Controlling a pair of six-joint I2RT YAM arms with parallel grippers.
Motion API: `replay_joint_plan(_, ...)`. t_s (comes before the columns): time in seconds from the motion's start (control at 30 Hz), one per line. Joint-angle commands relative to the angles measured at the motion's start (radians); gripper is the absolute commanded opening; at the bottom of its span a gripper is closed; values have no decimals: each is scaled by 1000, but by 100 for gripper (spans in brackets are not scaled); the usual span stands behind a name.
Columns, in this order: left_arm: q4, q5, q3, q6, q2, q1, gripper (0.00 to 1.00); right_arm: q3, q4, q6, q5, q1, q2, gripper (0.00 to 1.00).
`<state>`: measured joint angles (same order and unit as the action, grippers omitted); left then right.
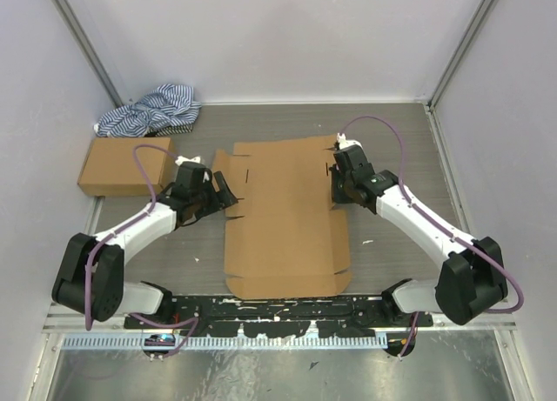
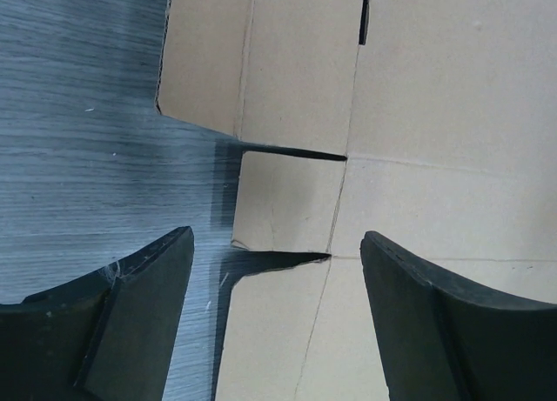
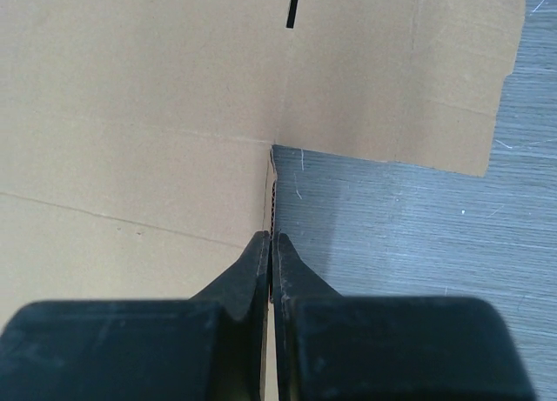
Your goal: Fold the paper box
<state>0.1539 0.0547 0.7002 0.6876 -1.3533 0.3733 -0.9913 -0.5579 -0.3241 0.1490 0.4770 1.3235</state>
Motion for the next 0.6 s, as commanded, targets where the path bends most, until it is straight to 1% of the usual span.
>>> replay_joint_plan(0.0, -64, 19, 3, -10, -12, -1, 84, -57, -8, -9, -29, 6, -48, 1)
replay_joint_plan(0.17, -132, 31, -24, -4, -35, -1, 83, -60, -9, -15, -56, 5, -50, 1)
replay_joint_plan(0.4, -157, 43, -28, -17, -87, 0, 83, -77, -27, -16, -67, 5, -65, 1)
replay_joint_plan(0.57, -173, 50, -39, -17, -90, 0, 82, -100, -51, -18, -59, 5, -84, 1)
